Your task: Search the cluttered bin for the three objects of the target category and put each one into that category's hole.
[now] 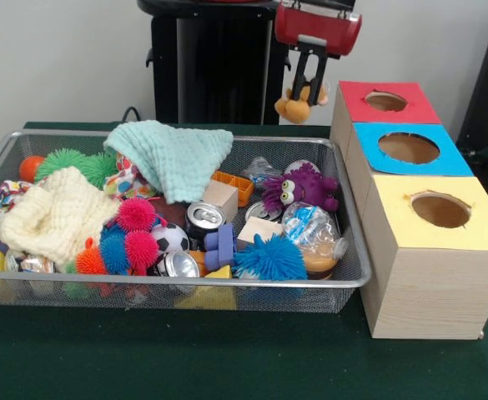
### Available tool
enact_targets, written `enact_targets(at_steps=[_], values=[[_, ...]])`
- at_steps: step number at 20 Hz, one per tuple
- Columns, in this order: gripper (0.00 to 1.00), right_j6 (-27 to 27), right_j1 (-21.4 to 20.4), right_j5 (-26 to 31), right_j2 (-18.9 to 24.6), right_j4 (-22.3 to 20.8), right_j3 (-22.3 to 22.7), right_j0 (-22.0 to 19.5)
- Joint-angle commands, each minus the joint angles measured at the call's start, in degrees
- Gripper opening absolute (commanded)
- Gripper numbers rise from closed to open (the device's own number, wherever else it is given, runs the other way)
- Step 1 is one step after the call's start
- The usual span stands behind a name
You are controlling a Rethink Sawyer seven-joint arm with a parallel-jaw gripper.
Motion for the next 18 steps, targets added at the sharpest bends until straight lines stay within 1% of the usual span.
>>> enact_targets(at_steps=[1,5,6,8,9,10,12,15,16,18], values=[[0.00,18.9,-1.9,3.7,3.6,6.2,6.4,0.3],[0.00,19.5,-2.0,1.5,3.8,7.4,8.4,1.2],[0.00,19.6,-2.2,0.8,4.2,7.3,9.1,0.8],[0.00,20.9,-1.8,-0.7,4.8,7.7,10.0,1.6],[0.00,21.9,-1.5,-0.9,4.7,8.7,10.0,3.0],[0.00,23.1,-1.2,-1.2,5.5,9.5,10.3,3.7],[0.00,25.5,-1.7,-2.3,8.1,10.1,11.9,3.0],[0.00,27.7,-1.6,-1.9,8.4,12.0,11.4,5.5],[0.00,28.0,-1.0,-0.8,7.6,13.3,9.9,7.0],[0.00,29.4,-0.5,-1.1,7.6,14.4,9.7,8.5]])
